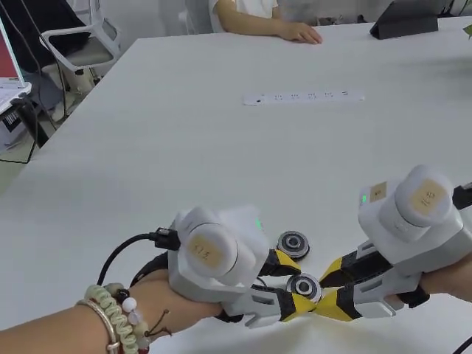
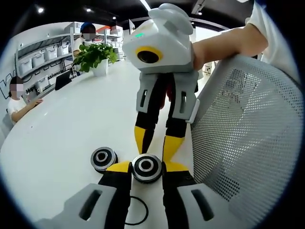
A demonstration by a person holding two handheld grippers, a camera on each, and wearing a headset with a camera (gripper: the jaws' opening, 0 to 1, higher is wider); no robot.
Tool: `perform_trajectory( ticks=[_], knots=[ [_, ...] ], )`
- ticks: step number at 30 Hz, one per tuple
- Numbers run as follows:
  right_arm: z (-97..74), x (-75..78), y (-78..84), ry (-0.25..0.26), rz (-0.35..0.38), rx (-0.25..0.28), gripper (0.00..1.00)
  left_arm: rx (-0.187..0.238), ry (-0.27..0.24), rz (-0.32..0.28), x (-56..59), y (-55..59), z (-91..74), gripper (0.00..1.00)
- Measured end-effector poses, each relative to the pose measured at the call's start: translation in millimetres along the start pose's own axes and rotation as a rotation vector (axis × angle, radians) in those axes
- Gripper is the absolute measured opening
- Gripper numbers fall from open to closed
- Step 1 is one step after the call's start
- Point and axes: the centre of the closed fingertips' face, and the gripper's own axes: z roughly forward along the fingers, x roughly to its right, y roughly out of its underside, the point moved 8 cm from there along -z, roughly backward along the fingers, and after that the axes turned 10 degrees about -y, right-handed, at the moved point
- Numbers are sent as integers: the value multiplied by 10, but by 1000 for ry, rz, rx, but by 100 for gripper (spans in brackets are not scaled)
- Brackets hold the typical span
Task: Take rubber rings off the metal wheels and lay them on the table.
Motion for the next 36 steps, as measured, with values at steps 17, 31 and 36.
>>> perform_trajectory(
  ticks=[17,31,36],
  knots=[
    [-2,8,-6,2,-14,8,17,2,-9,-44,-15,10,9,8],
    [-21,26,-12,43,-100,-32,0,0,-11,-51,-21,19,1,8],
    [-35,76,-23,75,-32,-12,0,-8,-22,-58,-38,22,-5,7]
  ],
)
